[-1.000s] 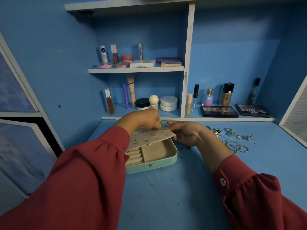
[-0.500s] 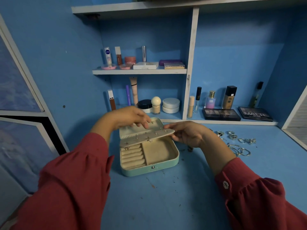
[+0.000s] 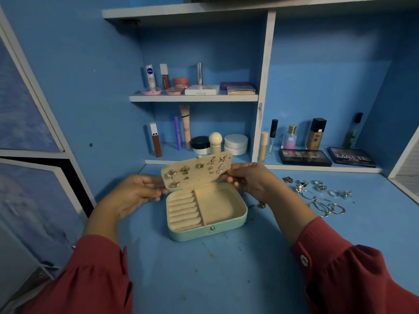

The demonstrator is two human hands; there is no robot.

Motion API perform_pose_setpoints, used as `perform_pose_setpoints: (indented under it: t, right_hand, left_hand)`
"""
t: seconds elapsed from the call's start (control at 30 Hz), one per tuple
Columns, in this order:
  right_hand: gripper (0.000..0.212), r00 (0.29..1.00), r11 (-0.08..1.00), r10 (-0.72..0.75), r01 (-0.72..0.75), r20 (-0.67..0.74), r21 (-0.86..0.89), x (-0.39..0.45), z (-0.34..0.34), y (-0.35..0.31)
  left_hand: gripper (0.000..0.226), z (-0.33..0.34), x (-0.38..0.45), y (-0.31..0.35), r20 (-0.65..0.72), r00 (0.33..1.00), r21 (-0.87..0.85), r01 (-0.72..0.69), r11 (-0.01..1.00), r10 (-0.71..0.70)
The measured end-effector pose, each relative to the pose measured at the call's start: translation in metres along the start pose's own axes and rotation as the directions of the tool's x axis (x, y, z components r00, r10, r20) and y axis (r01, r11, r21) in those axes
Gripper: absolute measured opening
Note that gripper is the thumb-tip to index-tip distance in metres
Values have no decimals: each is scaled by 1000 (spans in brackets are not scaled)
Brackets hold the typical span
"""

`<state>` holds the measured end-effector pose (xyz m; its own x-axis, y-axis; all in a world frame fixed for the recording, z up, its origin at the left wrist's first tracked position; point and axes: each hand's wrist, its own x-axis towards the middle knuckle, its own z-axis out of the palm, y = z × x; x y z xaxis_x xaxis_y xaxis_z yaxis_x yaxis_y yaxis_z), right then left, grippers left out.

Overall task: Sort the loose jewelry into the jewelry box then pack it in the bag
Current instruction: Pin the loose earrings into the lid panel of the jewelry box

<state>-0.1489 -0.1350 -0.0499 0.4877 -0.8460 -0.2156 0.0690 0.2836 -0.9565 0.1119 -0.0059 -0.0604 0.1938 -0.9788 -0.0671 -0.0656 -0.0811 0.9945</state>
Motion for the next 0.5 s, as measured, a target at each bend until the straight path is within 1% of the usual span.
perform_pose_setpoints:
  t: [0.07, 0.17, 0.27, 0.4, 0.5]
  right_hand:
    - [18, 999, 1000, -1, 1, -37, -17, 1, 2, 1]
    - [15, 998, 996, -36, 31, -49, -88, -1, 3, 3]
    - [12, 990, 972, -102, 79, -94, -222, -2, 3, 3]
    - [11, 968, 910, -163, 73, -190, -407, -3, -5, 0]
    - [8, 966, 821, -188, 56, -176, -568, -8, -16, -10]
  left_hand:
    - [31, 1, -2, -1, 19, 1000, 33, -10, 999, 9]
    - [17, 8, 0, -5, -60, 998, 38, -27, 999, 29]
    - [11, 16, 3, -9, -127, 991, 13, -47, 999, 48]
    - [12, 25, 4, -10, -198, 977, 17, -82, 996, 84]
    - [13, 31, 5, -12, -243, 966, 23, -90, 996, 93]
